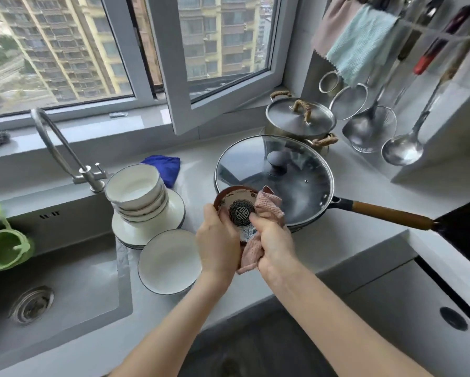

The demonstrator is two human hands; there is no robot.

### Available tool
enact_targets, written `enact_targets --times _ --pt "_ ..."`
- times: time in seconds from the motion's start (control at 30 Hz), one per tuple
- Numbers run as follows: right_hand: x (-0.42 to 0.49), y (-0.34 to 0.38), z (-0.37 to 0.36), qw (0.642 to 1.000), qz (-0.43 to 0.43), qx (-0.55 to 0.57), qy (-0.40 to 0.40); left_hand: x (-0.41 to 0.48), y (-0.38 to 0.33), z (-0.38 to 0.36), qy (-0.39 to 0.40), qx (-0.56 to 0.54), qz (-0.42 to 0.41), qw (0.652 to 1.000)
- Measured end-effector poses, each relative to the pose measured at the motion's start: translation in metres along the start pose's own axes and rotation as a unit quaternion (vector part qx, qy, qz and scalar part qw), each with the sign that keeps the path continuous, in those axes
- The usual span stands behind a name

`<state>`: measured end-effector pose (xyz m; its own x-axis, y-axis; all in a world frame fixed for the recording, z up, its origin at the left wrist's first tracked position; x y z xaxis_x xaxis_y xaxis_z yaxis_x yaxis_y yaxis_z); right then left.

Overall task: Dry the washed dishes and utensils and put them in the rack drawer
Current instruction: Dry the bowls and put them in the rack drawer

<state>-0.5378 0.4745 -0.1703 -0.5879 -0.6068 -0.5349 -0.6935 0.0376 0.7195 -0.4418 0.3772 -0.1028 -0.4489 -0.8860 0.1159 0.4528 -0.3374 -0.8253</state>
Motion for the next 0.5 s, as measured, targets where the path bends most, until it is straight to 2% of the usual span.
enact_targets --times 0.07,0.13,0.17,0.23,0.3,0.33,0.37,0.43,0.5 --pt "-0.019 0.036 0.033 0.993 0.079 -0.080 -0.021 -0.010 -0.021 -0.023 0.086 0.006 -0.048 0.995" --pt "-0.037 0.075 0.059 0.968 0.148 -0.203 0.012 -0.021 -0.056 -0.048 0.196 0.015 -0.123 0.973" --pt "-0.048 0.091 0.068 0.943 0.172 -0.280 0.048 -0.030 -0.076 -0.064 0.257 0.033 -0.168 0.951" --pt "-0.069 0.116 0.093 0.878 0.194 -0.426 0.101 -0.061 -0.116 -0.105 0.357 0.117 -0.269 0.887" --pt "-0.093 0.132 0.129 0.821 0.187 -0.528 0.110 -0.099 -0.142 -0.145 0.413 0.184 -0.314 0.835" --pt "-0.104 0.139 0.151 0.817 0.187 -0.535 0.108 -0.115 -0.152 -0.161 0.418 0.181 -0.319 0.831" --pt "-0.115 0.145 0.175 0.828 0.190 -0.517 0.107 -0.132 -0.163 -0.172 0.408 0.158 -0.323 0.839" --pt "-0.138 0.152 0.225 0.871 0.196 -0.442 0.088 -0.167 -0.185 -0.190 0.375 0.093 -0.322 0.864" --pt "-0.160 0.155 0.284 0.913 0.202 -0.355 0.024 -0.205 -0.201 -0.215 0.363 0.031 -0.282 0.888"
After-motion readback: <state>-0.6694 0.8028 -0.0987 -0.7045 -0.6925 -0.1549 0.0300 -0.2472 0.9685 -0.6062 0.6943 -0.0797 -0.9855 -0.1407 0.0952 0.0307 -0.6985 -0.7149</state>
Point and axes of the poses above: each hand's wrist, its own x-axis towards the middle knuckle, its own z-axis out of the back of the hand, y = z × x, the point moved 10 cm from there along x, towards the middle knuckle, and after that the axes turned 10 degrees about y, right-handed, at the moved point
